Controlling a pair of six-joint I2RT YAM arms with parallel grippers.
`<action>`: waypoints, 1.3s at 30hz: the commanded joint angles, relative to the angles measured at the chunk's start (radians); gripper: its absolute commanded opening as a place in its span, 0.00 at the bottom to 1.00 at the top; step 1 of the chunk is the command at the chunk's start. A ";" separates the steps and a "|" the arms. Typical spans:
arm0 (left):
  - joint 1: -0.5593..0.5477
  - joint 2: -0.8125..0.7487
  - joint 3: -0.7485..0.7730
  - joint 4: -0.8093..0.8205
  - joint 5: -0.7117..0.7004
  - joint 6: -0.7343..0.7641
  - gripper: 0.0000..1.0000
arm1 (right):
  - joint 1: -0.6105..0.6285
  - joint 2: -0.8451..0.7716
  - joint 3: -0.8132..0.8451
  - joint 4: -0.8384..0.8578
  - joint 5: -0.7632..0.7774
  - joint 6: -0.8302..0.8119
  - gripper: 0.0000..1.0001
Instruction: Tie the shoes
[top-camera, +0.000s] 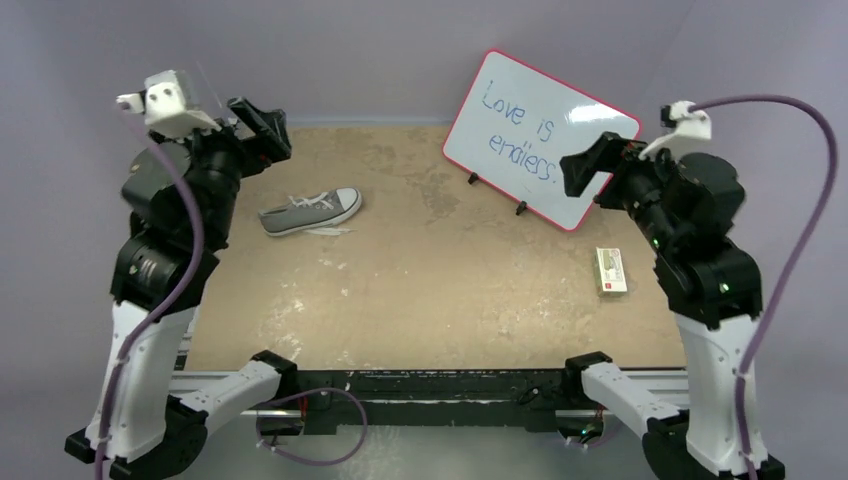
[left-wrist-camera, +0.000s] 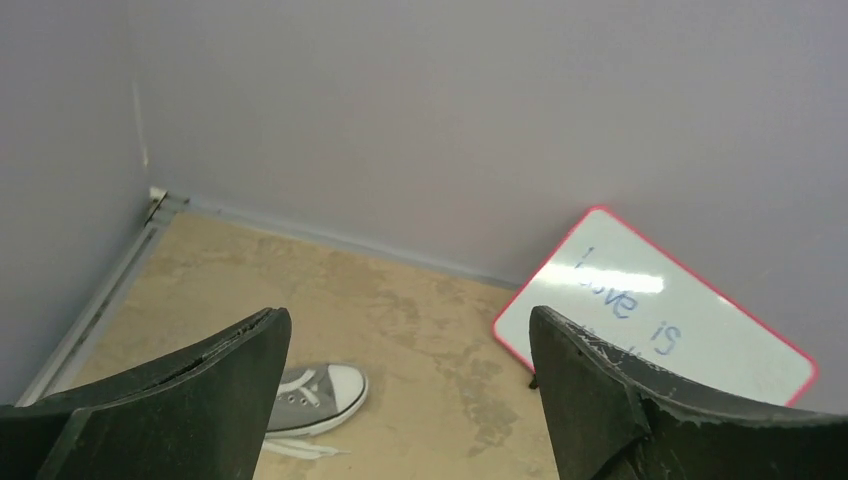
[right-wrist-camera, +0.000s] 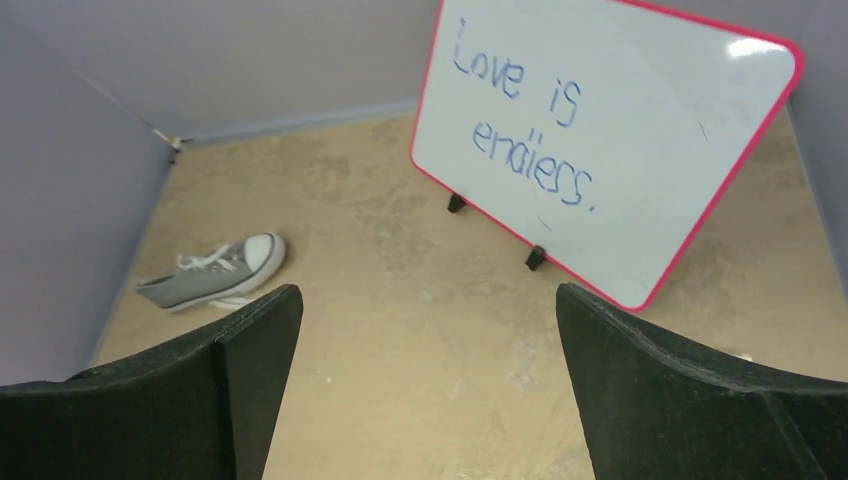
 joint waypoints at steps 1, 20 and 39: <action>0.102 0.066 -0.102 0.101 -0.013 -0.046 0.91 | -0.051 0.084 -0.093 0.112 0.006 0.002 0.99; 0.399 0.848 -0.064 -0.091 0.011 -0.039 0.84 | -0.190 0.453 -0.331 0.276 -0.320 -0.041 0.99; 0.634 1.199 0.188 -0.296 0.360 0.001 0.75 | -0.201 0.582 -0.264 0.320 -0.486 -0.089 0.99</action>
